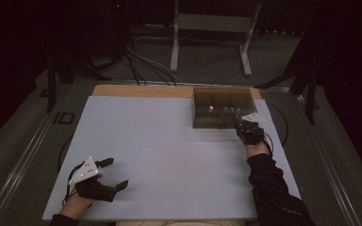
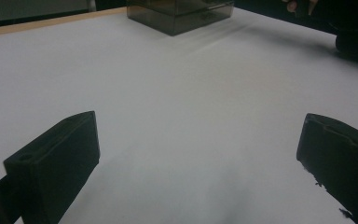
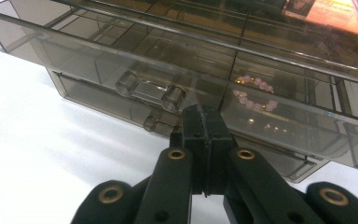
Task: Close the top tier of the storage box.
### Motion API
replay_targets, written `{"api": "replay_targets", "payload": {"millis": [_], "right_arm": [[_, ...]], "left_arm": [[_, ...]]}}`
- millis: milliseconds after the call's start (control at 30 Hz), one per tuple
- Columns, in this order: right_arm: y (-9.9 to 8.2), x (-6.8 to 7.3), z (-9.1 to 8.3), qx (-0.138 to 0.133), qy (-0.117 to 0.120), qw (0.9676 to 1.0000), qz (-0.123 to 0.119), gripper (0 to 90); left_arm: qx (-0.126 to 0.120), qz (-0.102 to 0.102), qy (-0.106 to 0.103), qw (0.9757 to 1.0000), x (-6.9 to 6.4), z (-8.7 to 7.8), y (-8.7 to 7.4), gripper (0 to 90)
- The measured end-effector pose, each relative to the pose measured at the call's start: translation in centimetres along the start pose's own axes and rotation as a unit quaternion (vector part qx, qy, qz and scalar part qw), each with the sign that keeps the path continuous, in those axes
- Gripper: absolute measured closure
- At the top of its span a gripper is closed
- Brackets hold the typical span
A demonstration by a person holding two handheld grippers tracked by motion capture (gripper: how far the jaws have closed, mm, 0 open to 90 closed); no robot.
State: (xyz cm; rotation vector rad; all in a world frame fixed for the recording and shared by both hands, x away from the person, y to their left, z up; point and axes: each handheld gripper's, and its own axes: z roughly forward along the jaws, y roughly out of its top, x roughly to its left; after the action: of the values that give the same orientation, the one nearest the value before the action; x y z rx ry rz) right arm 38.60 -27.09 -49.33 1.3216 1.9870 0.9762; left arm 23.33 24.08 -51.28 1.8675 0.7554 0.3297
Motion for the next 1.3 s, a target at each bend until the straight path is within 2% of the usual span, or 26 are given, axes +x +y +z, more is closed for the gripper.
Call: {"api": "replay_targets", "payload": {"millis": [1300], "right_arm": [[0.7,-0.6,1.9,0.008,-0.006,0.9999,0.002,90.0]], "left_arm": [[0.0,-0.002,0.0,1.0,0.0,0.0,0.0,0.0]]}}
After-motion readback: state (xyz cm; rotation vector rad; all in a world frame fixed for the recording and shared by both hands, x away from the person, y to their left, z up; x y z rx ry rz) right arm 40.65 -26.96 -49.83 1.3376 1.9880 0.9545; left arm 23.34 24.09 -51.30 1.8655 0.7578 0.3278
